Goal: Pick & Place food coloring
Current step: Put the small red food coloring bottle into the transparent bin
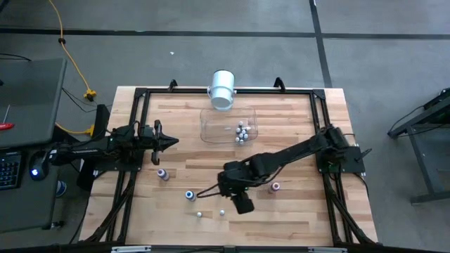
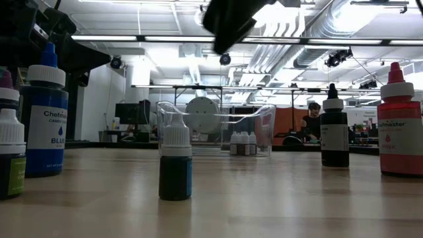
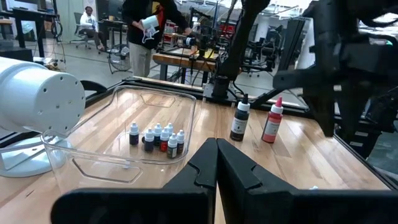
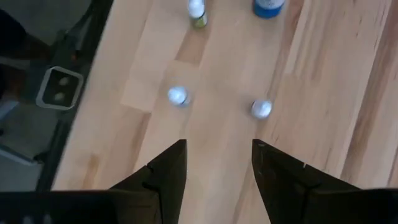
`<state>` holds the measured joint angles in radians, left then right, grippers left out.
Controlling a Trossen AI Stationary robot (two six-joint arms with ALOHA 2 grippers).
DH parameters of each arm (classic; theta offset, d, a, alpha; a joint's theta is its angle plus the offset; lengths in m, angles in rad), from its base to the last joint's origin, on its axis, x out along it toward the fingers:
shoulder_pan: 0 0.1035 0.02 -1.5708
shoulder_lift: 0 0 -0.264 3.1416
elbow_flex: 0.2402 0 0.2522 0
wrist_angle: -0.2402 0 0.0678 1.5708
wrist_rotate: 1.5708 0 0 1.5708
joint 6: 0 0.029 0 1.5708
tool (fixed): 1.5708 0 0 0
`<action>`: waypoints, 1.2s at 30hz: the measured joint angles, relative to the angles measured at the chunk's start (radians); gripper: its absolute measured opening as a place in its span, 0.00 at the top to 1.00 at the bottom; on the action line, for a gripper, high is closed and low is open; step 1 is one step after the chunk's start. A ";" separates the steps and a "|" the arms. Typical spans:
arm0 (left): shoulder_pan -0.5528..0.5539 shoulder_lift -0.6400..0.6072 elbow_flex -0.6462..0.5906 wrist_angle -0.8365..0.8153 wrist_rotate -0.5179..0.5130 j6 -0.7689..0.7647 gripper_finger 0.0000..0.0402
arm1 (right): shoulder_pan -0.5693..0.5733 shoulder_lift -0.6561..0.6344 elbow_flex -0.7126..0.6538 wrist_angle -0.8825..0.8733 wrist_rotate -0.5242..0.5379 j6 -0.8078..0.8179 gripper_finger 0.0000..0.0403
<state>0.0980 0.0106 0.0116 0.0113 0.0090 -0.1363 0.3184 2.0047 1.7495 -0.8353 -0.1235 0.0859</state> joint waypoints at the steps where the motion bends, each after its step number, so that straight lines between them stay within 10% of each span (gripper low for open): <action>1: 0.000 0.000 0.000 0.000 0.000 0.000 1.00 | -0.004 0.025 0.030 -0.013 0.006 -0.013 0.58; 13: 0.000 0.000 0.000 0.000 0.000 0.000 1.00 | -0.037 0.280 0.252 -0.060 0.064 0.048 0.58; 36: 0.000 0.000 0.000 0.000 0.000 0.000 1.00 | -0.037 0.289 0.252 -0.115 0.128 0.295 0.58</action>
<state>0.0978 0.0105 0.0116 0.0113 0.0090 -0.1362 0.2815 2.2932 2.0014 -0.9499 0.0045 0.3812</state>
